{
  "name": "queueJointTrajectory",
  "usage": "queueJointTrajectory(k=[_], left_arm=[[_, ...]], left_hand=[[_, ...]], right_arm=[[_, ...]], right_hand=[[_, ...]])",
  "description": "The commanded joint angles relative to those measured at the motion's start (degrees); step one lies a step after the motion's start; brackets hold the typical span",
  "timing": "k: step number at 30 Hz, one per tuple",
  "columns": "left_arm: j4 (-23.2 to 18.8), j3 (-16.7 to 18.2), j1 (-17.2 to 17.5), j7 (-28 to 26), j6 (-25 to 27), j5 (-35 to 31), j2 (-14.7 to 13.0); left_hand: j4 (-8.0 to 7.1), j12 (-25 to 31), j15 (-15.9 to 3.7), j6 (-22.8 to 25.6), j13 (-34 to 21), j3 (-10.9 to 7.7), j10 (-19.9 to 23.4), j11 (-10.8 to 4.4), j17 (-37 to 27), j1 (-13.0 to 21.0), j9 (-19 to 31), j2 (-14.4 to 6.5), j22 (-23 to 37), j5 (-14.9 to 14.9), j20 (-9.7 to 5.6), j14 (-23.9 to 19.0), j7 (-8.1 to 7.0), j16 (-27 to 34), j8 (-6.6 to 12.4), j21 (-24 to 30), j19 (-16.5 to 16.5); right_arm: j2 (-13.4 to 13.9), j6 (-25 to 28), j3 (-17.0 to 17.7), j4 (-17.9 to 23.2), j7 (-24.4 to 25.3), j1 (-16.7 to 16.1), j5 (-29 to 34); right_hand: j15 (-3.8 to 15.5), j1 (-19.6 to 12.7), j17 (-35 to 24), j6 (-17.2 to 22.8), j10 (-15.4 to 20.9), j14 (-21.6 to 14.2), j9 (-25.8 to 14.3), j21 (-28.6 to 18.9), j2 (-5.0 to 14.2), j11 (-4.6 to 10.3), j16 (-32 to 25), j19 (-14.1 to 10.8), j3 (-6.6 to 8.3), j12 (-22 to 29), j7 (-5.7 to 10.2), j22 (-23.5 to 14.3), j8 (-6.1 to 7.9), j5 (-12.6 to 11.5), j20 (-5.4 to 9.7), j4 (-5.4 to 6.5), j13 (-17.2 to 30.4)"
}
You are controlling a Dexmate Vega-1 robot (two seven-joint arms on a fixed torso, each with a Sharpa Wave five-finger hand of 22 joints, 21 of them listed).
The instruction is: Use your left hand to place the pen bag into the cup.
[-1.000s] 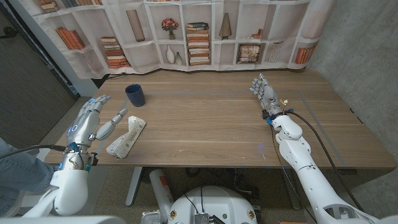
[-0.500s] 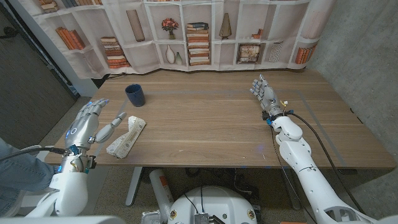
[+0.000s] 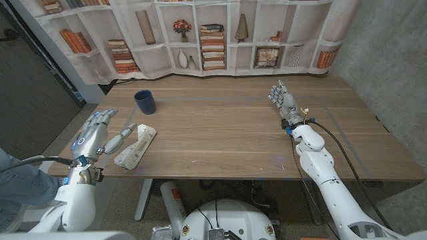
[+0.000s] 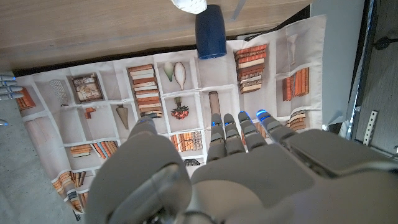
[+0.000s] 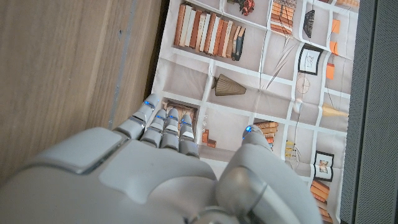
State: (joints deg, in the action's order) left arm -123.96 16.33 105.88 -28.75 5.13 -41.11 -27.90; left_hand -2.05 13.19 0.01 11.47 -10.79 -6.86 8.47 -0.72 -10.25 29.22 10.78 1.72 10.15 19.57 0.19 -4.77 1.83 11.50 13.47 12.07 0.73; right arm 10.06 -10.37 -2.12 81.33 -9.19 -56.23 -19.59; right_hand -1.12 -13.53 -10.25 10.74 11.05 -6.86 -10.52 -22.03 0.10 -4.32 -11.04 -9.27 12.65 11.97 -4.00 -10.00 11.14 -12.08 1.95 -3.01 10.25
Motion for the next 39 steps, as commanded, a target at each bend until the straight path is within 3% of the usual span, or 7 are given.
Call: queueJointTrajectory(k=[1,17,39], left_arm=[[-1.31,-1.15,0.36,1.89,5.01,-1.23,-1.98],[-1.20,-5.11,-0.85,4.47,11.31,-3.75,-5.94],[-2.48,-7.02,0.23,5.97,17.81,-3.91,-9.29]], left_hand=[[0.45,-0.11,-0.18,0.53,-0.32,0.01,0.38,-0.27,-0.25,0.77,0.21,0.21,0.12,0.31,0.22,-0.18,-0.04,-0.13,0.04,-0.19,0.35],[0.60,-0.23,-0.41,1.09,-0.34,0.34,0.61,-0.55,-0.28,0.98,0.23,0.55,0.14,0.51,0.19,-0.31,-0.21,-0.19,0.01,-0.25,0.27],[0.77,-0.82,-0.43,-0.25,-0.37,1.01,-0.25,-0.66,-0.32,1.14,0.26,1.27,0.16,0.84,0.33,0.37,-0.27,-0.53,-0.85,-0.47,0.55]], right_arm=[[-0.27,-0.31,0.08,-1.33,-0.51,0.47,-0.28],[-0.81,-0.58,0.10,-3.03,-0.99,1.36,-0.33],[-0.88,-0.16,0.26,-3.40,-1.00,1.85,-0.06]], right_hand=[[-0.28,-0.04,-0.12,0.58,0.15,-0.43,-0.22,0.15,0.41,-0.31,0.23,-0.29,0.00,0.08,-0.10,-0.13,0.02,-0.04,0.89,-0.28,0.23],[-0.41,0.01,-0.12,0.72,0.25,-0.49,-0.22,0.51,0.43,-0.32,0.24,-0.44,-0.08,0.08,-0.11,-0.14,0.05,-0.05,0.86,-0.35,0.24],[-0.44,0.03,-0.12,0.74,0.30,-0.57,-0.23,0.92,0.52,-0.36,0.24,-0.60,-0.14,0.06,-0.07,-0.16,0.02,-0.06,0.83,-0.44,0.24]])
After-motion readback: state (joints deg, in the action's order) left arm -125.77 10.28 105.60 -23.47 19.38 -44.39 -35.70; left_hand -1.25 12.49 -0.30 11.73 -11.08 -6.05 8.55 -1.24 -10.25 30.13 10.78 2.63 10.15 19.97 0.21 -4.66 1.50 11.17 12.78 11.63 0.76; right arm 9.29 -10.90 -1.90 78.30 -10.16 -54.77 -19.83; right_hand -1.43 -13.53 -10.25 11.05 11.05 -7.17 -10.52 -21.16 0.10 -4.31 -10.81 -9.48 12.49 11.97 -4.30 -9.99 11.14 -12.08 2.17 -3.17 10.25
